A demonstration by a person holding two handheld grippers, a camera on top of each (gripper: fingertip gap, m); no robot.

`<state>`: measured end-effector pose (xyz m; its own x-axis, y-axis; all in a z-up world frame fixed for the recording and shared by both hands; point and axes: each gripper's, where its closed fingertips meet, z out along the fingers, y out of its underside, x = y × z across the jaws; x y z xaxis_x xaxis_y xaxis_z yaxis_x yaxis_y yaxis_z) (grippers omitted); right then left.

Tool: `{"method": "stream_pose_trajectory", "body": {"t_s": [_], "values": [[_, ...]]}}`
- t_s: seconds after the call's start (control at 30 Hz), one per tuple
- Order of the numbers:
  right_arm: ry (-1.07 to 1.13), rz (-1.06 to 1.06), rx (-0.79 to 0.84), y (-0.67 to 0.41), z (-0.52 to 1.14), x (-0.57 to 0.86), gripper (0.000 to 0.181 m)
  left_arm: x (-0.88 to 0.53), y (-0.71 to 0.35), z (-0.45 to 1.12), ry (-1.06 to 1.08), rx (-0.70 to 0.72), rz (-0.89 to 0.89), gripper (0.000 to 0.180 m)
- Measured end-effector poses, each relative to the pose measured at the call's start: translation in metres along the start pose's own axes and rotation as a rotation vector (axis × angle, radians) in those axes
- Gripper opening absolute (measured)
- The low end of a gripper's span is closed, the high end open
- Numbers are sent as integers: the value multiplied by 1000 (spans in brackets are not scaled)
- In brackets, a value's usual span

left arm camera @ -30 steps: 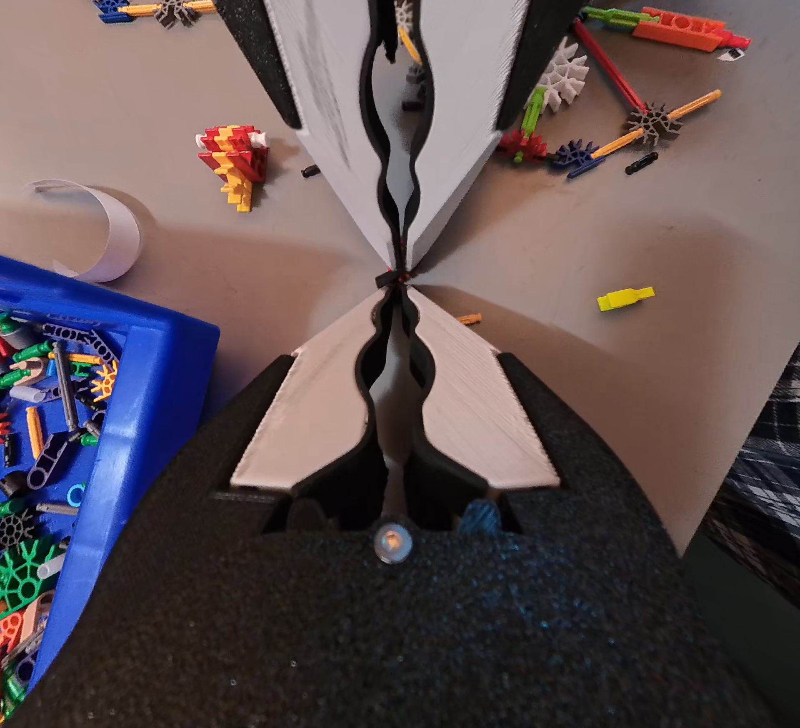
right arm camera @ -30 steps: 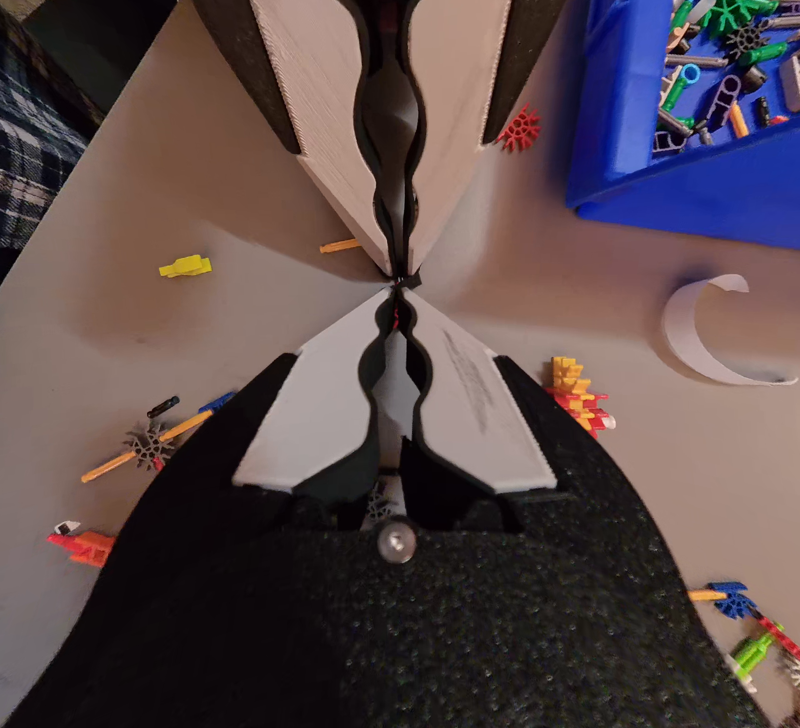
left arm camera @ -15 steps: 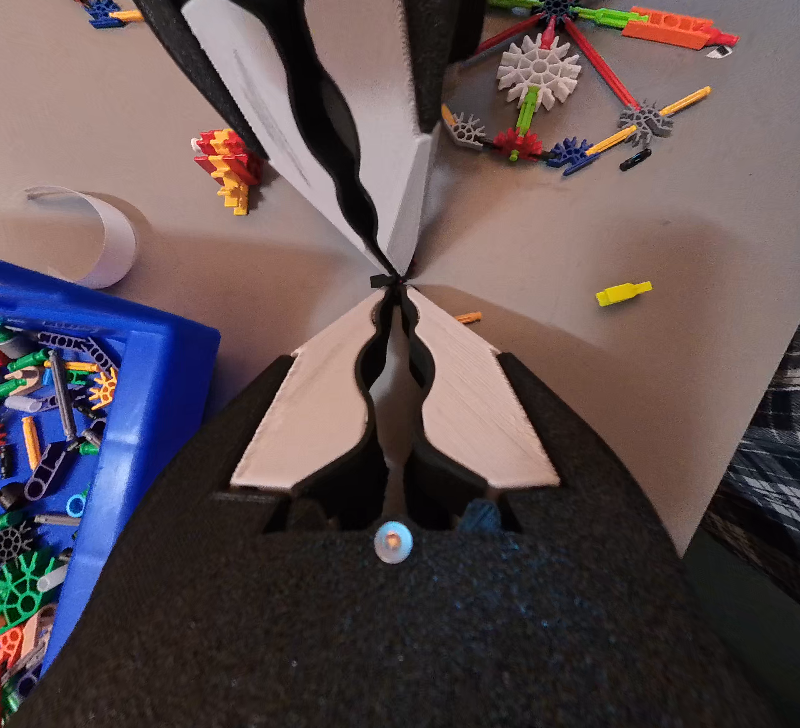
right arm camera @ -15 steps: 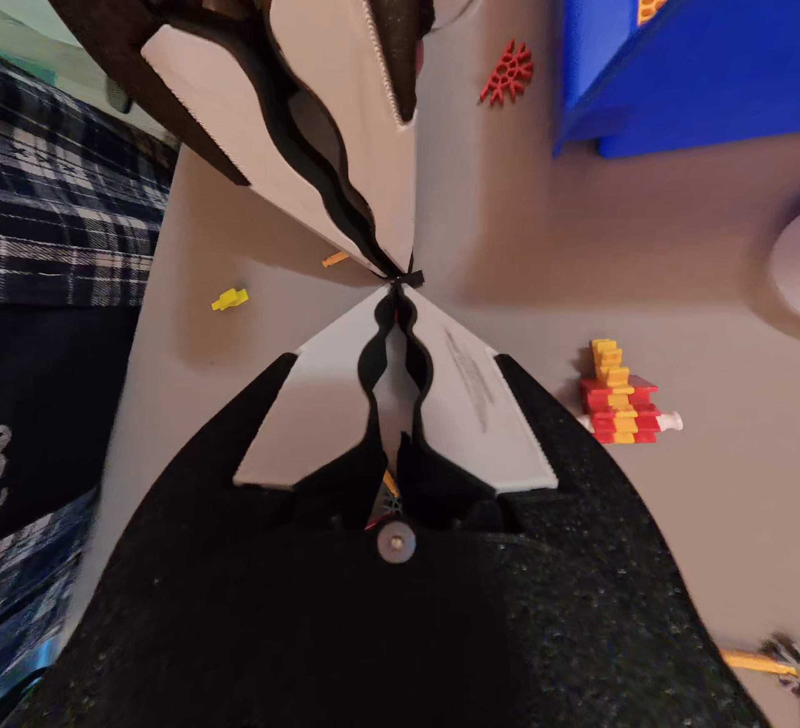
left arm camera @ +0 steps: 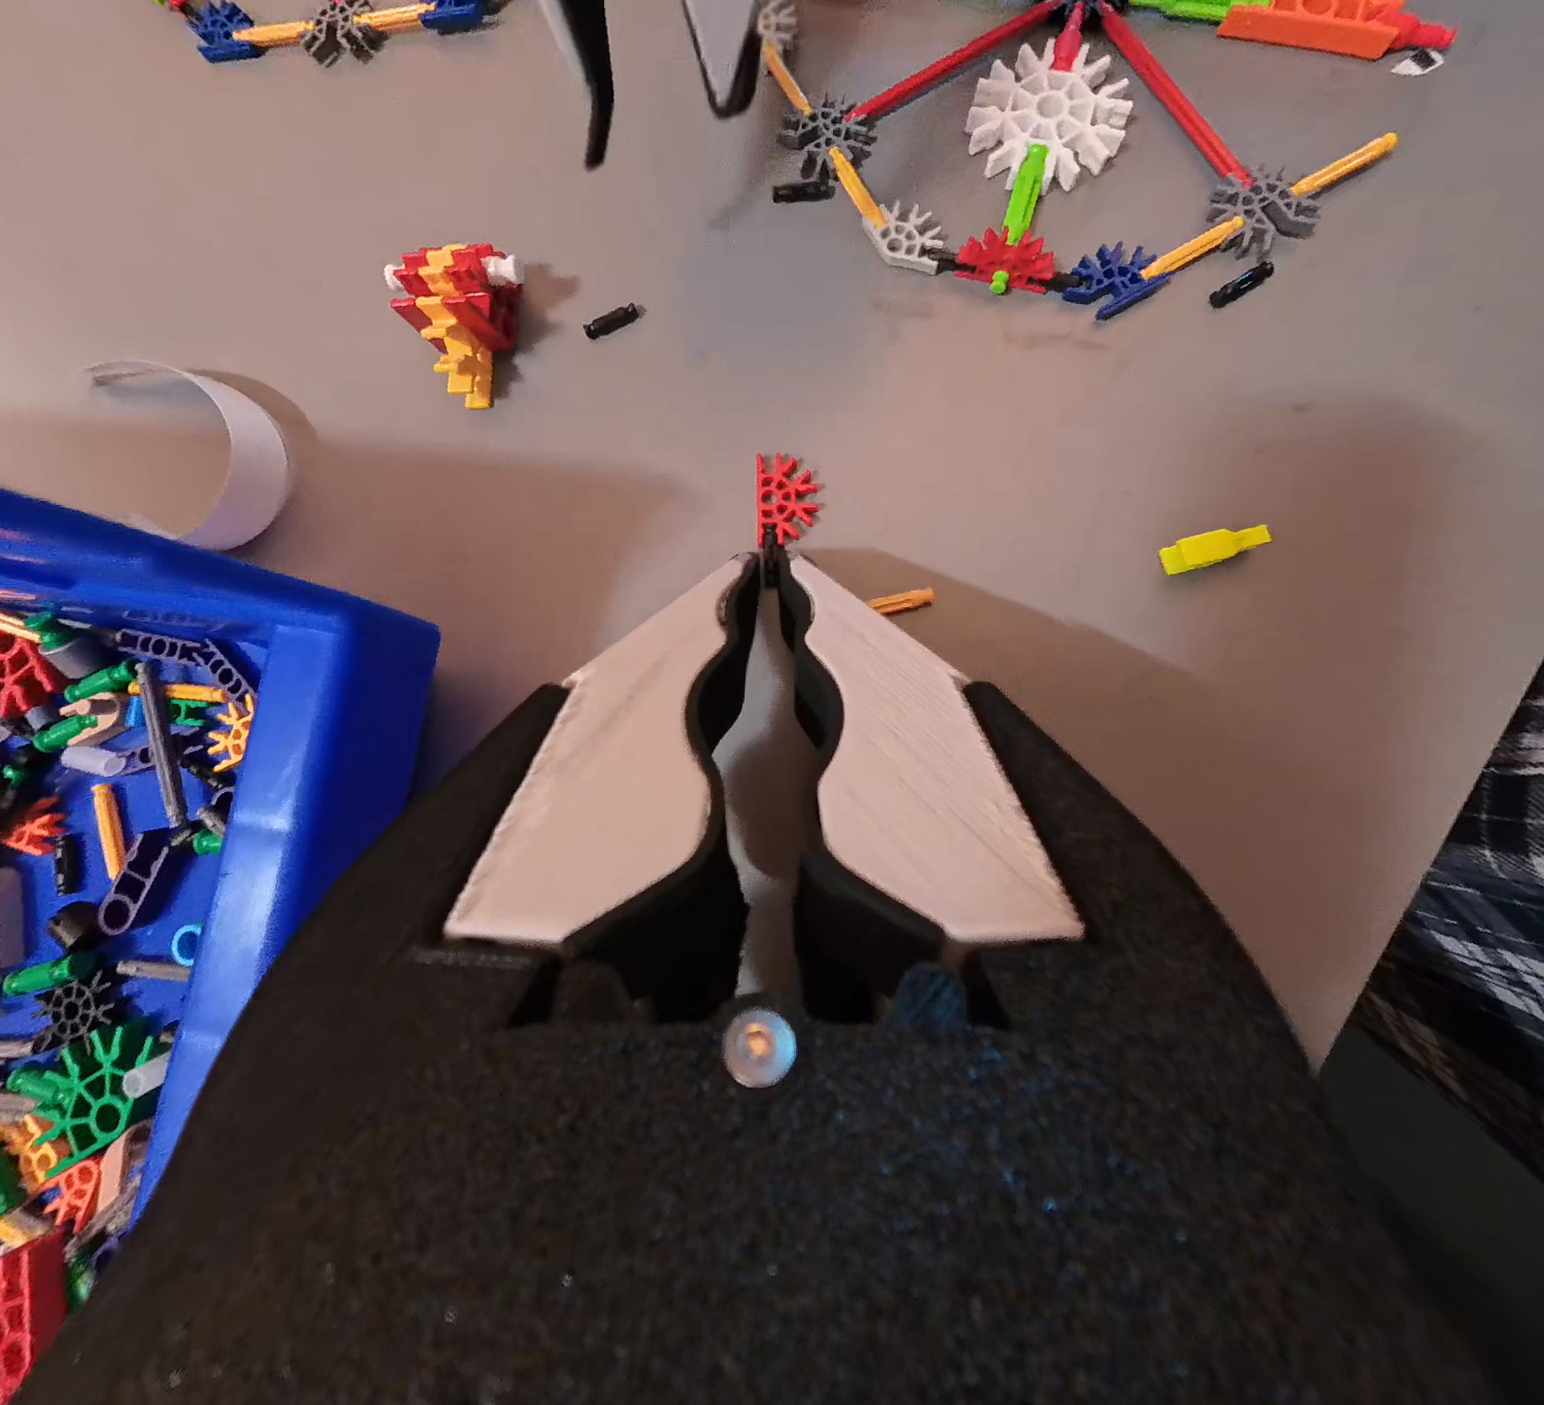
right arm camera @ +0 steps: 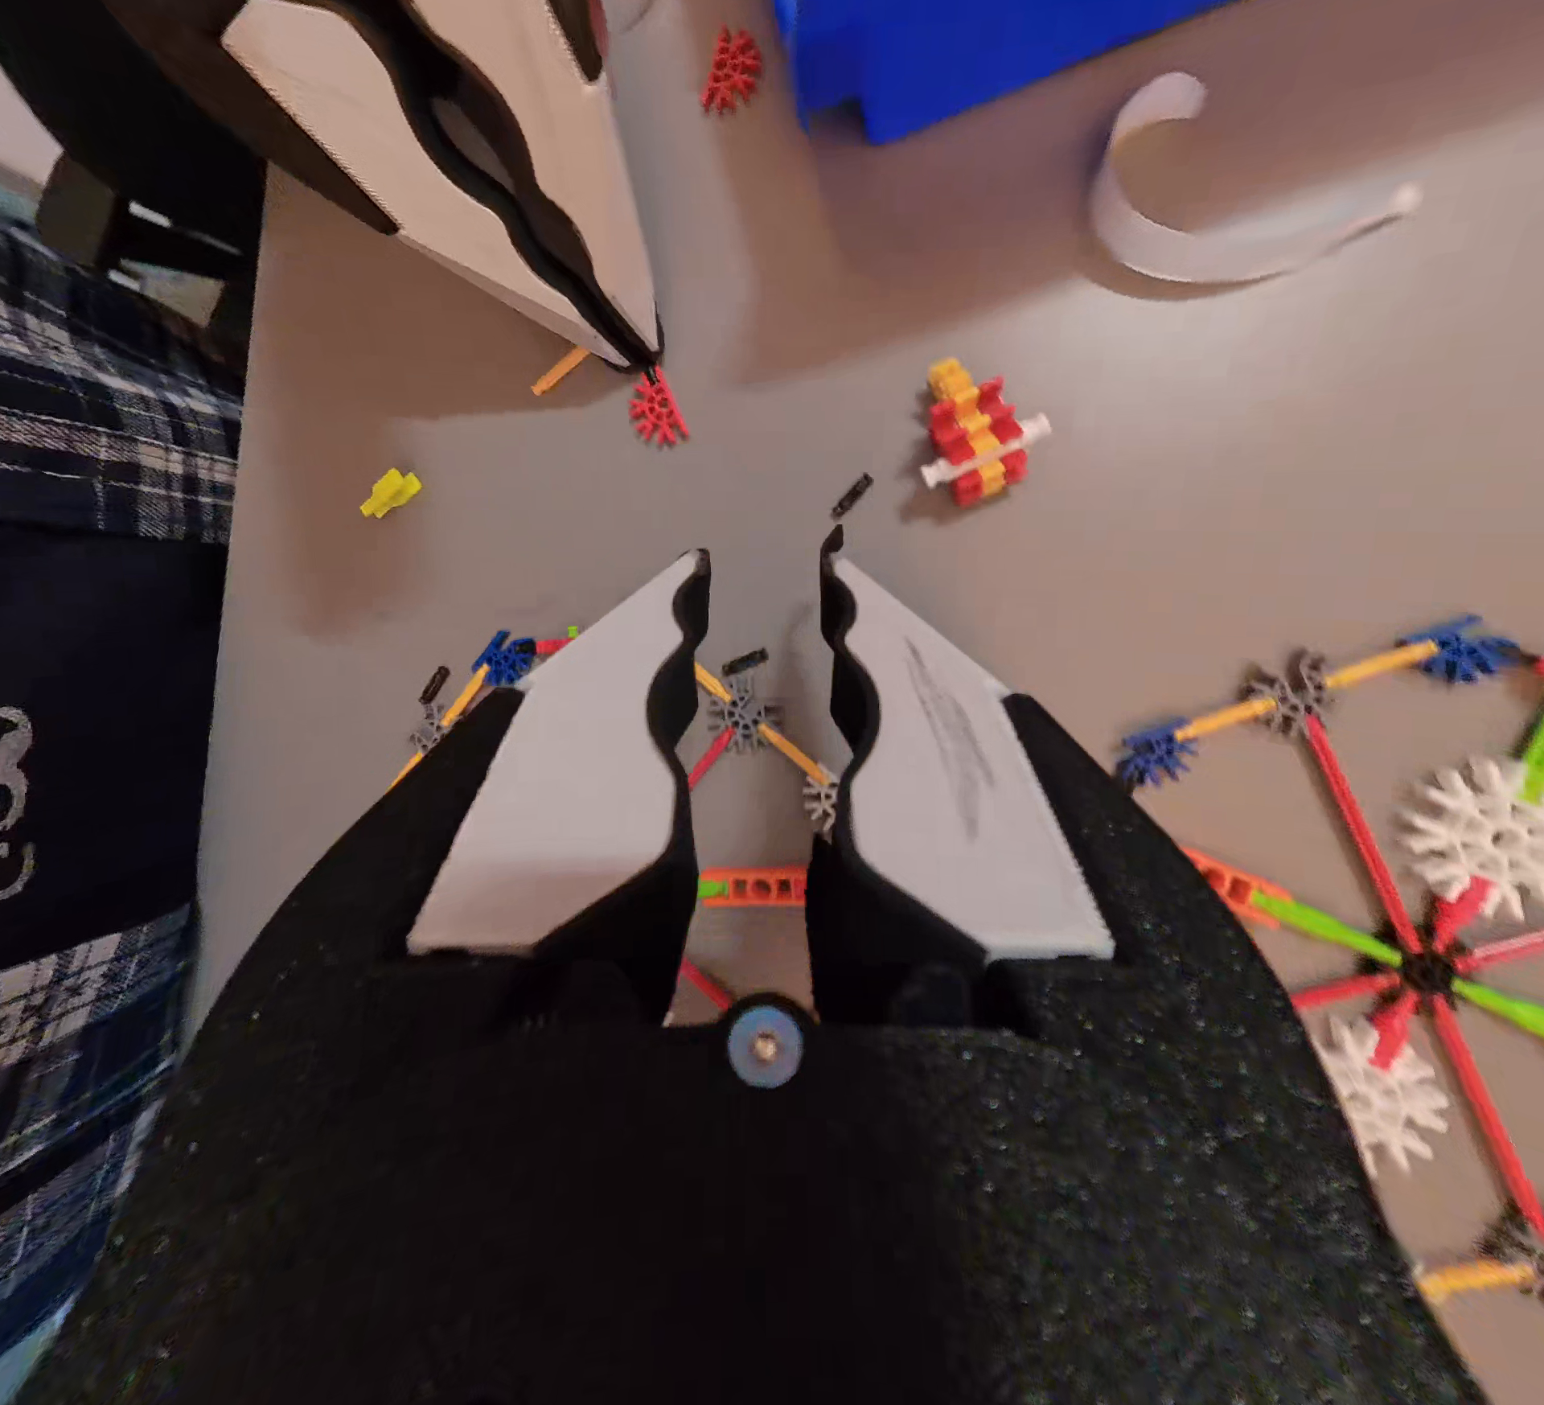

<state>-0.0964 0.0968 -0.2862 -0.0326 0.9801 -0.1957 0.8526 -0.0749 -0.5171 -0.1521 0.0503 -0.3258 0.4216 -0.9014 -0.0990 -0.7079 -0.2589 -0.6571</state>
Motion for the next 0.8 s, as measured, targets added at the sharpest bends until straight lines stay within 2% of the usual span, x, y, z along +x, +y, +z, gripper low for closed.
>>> {"method": "stream_pose_trajectory", "body": {"t_s": [0.2, 0.43, 0.53, 0.8], "values": [[114, 9, 31, 2, 4, 5, 20, 0, 1, -4, -13, 8, -38, 11], [270, 3, 2, -5, 37, 22, 18, 2, 0, -3, -27, -2, -33, 12], [311, -6, -30, -1, 45, 26, 4, 3, 1, -3, -34, 1, -41, 12], [267, -20, 25, -2, 45, 22, 1, 2, -6, -4, -59, 27, -41, 11]]}}
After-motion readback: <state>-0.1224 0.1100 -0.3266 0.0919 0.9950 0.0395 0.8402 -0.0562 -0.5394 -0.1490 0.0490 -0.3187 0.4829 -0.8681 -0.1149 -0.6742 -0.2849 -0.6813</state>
